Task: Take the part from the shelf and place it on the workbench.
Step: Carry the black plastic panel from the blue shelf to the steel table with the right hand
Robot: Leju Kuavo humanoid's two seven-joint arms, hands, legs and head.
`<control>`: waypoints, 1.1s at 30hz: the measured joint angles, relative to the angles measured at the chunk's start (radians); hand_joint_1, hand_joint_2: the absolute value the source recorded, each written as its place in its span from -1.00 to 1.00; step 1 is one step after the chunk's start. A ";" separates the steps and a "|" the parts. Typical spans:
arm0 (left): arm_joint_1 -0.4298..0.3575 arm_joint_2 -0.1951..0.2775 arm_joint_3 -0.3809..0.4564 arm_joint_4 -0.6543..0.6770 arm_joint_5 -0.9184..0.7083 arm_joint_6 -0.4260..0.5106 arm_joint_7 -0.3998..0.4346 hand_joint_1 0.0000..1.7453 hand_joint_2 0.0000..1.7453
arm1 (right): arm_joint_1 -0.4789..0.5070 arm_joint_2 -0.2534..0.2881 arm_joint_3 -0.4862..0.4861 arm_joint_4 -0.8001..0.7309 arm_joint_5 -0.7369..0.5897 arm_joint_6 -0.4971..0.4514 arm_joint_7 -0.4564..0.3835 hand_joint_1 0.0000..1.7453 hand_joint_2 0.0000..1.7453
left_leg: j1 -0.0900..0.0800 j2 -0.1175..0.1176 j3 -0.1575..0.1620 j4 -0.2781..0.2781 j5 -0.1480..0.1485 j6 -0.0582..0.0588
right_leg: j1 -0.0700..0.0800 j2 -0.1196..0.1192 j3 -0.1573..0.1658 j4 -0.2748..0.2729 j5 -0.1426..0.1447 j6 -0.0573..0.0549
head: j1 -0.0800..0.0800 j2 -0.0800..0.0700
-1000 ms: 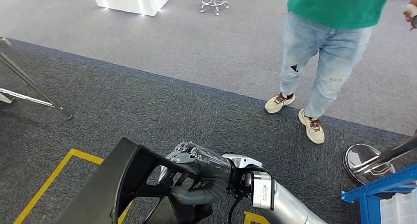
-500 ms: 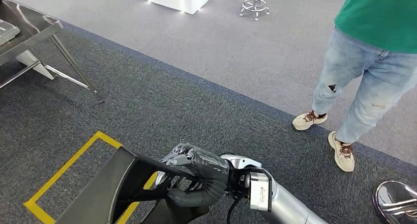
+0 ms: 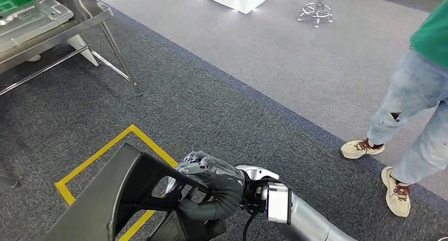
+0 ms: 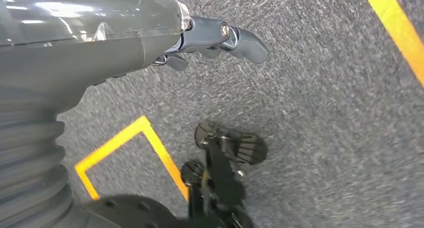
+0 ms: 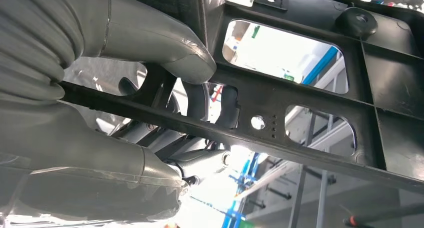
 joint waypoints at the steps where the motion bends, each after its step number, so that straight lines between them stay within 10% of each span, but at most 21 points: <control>1: -0.001 0.000 0.000 0.000 0.006 -0.002 -0.002 -1.00 1.00 | -0.001 0.000 0.000 0.000 -0.002 -0.001 0.000 0.76 1.00 | -0.005 0.004 0.003 -0.011 -0.003 0.005 | 0.000 -0.008 0.003 -0.001 -0.002 0.005 | 0.000 0.000; 3: 0.001 0.002 0.002 0.000 0.015 -0.001 -0.002 -1.00 1.00 | -0.003 -0.001 0.002 0.000 -0.005 -0.001 0.001 0.76 1.00 | -0.003 -0.016 0.007 -0.019 0.000 0.015 | -0.001 -0.020 0.011 -0.003 -0.006 0.015 | 0.000 0.000; 5: 0.002 0.002 0.005 0.000 0.019 0.013 0.000 -1.00 1.00 | -0.006 0.000 0.006 0.000 -0.006 -0.002 0.000 0.76 1.00 | 0.004 -0.038 0.022 -0.035 0.007 0.026 | -0.004 0.017 0.007 0.025 -0.026 0.025 | 0.001 0.000; 7: -0.003 0.001 0.006 0.000 0.017 0.031 -0.005 -1.00 1.00 | -0.004 -0.002 0.009 0.002 -0.007 -0.003 0.001 0.76 1.00 | 0.006 -0.061 0.030 -0.043 0.011 0.033 | -0.006 0.074 -0.041 0.125 -0.077 0.030 | 0.002 0.000; 10: -0.007 0.000 0.006 0.000 0.007 0.042 -0.022 -1.00 1.00 | 0.006 -0.009 0.011 0.004 -0.006 -0.007 0.001 0.76 1.00 | 0.006 -0.103 0.030 -0.041 0.008 0.035 | -0.007 0.096 -0.126 0.261 -0.112 0.033 | 0.003 0.000; 14: -0.006 0.000 0.006 0.000 0.014 0.011 -0.019 -1.00 1.00 | 0.008 -0.011 0.013 0.004 -0.005 -0.007 0.002 0.76 1.00 | 0.008 -0.161 0.028 -0.022 -0.005 0.023 | -0.014 0.157 -0.056 0.066 0.016 0.029 | 0.003 0.000; 16: -0.007 0.000 0.008 0.000 0.026 -0.011 -0.007 -1.00 1.00 | 0.009 -0.011 0.014 0.003 -0.004 -0.005 0.004 0.76 1.00 | 0.012 -0.185 0.017 -0.013 -0.009 0.011 | -0.015 0.195 -0.035 0.010 0.029 0.026 | 0.003 0.000; 19: -0.002 0.002 0.014 0.000 0.041 -0.033 0.000 -1.00 1.00 | 0.007 -0.007 0.015 0.001 -0.002 0.000 0.010 0.76 1.00 | 0.017 -0.202 0.010 -0.014 -0.011 -0.009 | -0.014 0.164 -0.025 -0.002 0.027 0.010 | 0.002 0.000; 23: -0.008 0.004 0.019 0.001 0.052 -0.048 -0.006 -1.00 1.00 | 0.009 0.000 0.015 0.000 0.000 0.000 0.012 0.76 1.00 | 0.016 -0.085 -0.076 0.160 -0.093 -0.027 | -0.012 0.100 -0.003 -0.015 0.019 -0.009 | -0.006 0.000; 25: -0.008 0.005 0.022 0.001 0.054 -0.054 -0.009 -1.00 1.00 | 0.013 0.000 0.015 0.001 0.002 0.000 0.013 0.76 1.00 | 0.018 -0.068 -0.128 0.248 -0.114 -0.032 | -0.009 0.068 0.003 -0.015 0.012 -0.011 | -0.006 0.000; 29: -0.003 0.007 0.024 0.001 0.054 -0.057 -0.012 -1.00 1.00 | 0.014 0.000 0.015 0.001 0.005 0.001 0.013 0.76 1.00 | 0.012 -0.026 -0.035 0.052 -0.001 -0.021 | -0.005 0.018 0.025 -0.015 -0.007 -0.003 | -0.005 0.000; 33: -0.003 0.011 0.024 0.001 0.055 -0.059 -0.020 -1.00 1.00 | 0.016 0.002 0.015 0.000 0.010 0.003 0.013 0.76 1.00 | -0.001 -0.017 0.000 -0.023 0.012 0.007 | 0.000 -0.018 0.040 -0.021 -0.018 0.016 | -0.005 0.000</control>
